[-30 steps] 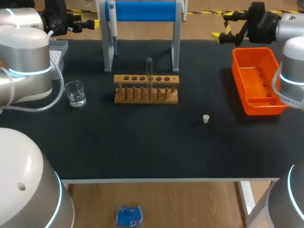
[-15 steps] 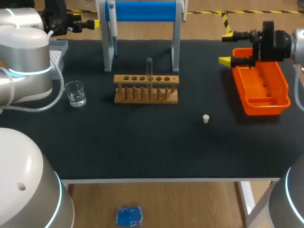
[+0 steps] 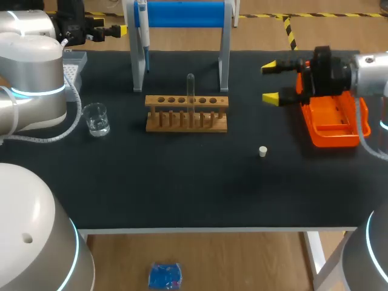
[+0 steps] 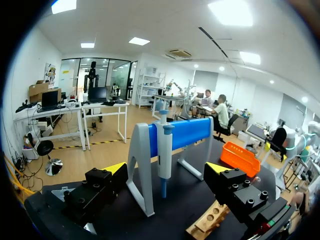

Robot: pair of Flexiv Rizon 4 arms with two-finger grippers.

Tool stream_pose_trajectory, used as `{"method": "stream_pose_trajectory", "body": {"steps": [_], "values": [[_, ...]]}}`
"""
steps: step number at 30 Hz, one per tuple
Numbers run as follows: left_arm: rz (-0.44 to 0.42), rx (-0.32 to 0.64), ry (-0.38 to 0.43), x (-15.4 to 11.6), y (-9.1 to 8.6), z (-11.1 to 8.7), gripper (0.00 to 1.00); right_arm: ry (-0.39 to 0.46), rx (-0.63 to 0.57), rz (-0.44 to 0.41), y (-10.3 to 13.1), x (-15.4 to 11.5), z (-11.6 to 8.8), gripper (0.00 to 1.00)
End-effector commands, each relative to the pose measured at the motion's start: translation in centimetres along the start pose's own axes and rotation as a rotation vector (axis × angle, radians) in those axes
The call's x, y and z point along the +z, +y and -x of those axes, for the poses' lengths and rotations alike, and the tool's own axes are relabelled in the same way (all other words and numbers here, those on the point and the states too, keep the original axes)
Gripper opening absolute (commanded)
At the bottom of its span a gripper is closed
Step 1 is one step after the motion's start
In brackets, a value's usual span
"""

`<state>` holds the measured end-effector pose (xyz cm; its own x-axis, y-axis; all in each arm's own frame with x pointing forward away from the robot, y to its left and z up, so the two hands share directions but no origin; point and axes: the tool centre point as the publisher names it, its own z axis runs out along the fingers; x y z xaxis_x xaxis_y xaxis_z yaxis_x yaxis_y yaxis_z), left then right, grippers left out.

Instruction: Invert the test tube, pick up the pipette, mount the tip to pipette, aspirate from beaker and dispense into the tube, eject the tip, return the pipette, and cap with the stopper.

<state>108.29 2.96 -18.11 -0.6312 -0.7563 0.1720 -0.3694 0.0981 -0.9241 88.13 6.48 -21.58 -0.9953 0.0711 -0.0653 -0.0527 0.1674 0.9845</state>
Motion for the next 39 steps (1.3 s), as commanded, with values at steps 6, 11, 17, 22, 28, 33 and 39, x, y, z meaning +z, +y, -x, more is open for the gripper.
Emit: {"method": "stream_pose_trajectory", "body": {"steps": [6,11,17,22,28,33,39], "values": [[-0.001,-0.001,0.0,0.0,0.0,0.0,1.0,-0.011,0.005,-0.037,-1.5,2.9,-0.1,1.0],[-0.001,-0.001,0.0,0.0,0.0,0.0,1.0,-0.011,0.005,-0.037,-1.5,2.9,-0.1,1.0],[-0.001,-0.001,0.0,0.0,0.0,0.0,1.0,-0.011,0.005,-0.037,-1.5,2.9,-0.1,1.0],[-0.001,-0.001,0.0,0.0,0.0,0.0,1.0,-0.011,0.005,-0.037,-1.5,2.9,-0.1,1.0],[-0.009,0.095,0.044,0.0,0.2,-3.4,1.0,-0.011,0.005,-0.037,-1.5,2.9,-0.1,1.0],[-0.012,0.188,0.096,-0.5,1.0,-6.9,1.0,-0.011,0.005,-0.037,-1.5,2.9,-0.1,1.0],[-0.039,0.286,0.13,-2.0,2.6,-10.7,1.0,-0.011,0.005,-0.037,-1.5,2.9,-0.1,1.0]]}}
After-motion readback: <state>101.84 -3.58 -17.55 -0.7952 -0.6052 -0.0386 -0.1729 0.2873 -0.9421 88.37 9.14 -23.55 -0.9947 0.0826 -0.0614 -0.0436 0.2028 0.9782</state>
